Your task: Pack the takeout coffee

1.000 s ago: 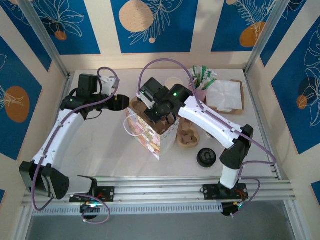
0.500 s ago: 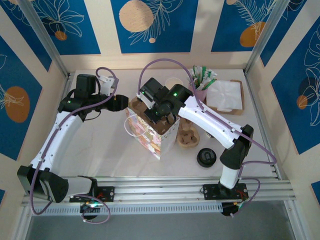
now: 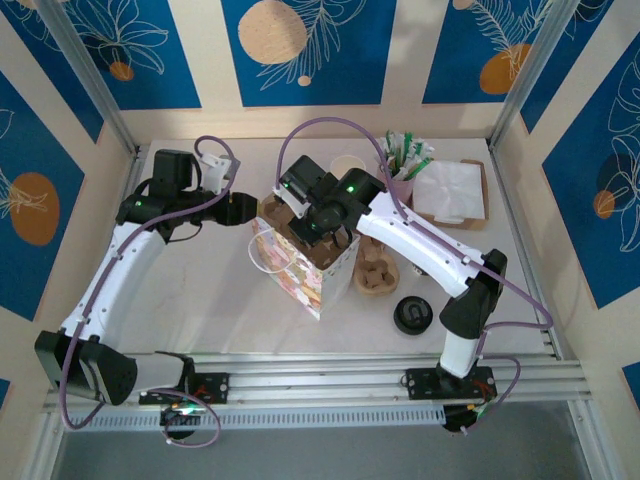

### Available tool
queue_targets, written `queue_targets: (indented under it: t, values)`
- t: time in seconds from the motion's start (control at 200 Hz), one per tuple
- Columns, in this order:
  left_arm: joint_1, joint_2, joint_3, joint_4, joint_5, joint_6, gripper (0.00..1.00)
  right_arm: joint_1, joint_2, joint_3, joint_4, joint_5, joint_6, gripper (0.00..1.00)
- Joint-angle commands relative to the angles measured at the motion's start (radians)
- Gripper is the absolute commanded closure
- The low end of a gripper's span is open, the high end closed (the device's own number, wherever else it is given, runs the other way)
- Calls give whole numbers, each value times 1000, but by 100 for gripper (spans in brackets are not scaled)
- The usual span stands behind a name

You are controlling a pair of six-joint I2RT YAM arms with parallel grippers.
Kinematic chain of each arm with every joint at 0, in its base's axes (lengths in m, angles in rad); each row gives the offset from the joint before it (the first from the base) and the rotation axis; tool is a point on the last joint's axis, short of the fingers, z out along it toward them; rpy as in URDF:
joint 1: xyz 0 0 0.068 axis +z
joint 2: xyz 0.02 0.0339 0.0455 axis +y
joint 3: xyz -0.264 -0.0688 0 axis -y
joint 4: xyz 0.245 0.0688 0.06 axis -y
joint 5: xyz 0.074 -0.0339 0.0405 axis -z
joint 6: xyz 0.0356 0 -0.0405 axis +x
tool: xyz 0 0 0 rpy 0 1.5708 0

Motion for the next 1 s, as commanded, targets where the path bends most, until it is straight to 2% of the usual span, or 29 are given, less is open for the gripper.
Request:
queue_targets:
  t: [0.0,0.265,0.655,0.995]
  values:
    - [12,14,-14,-27,7,22,47,6,-11,6,-12,-2,3,76]
    - [12,11,-15,-20,-26,20,49,7,-21,11,-20,-6,5,76]
    - [12,-16,-43,52,-107,-53,48,12,-29,5,-32,-11,-12,76]
    - [-1,-67,-100,151,-71,-148,46,32,-27,-12,-24,-28,-51,76]
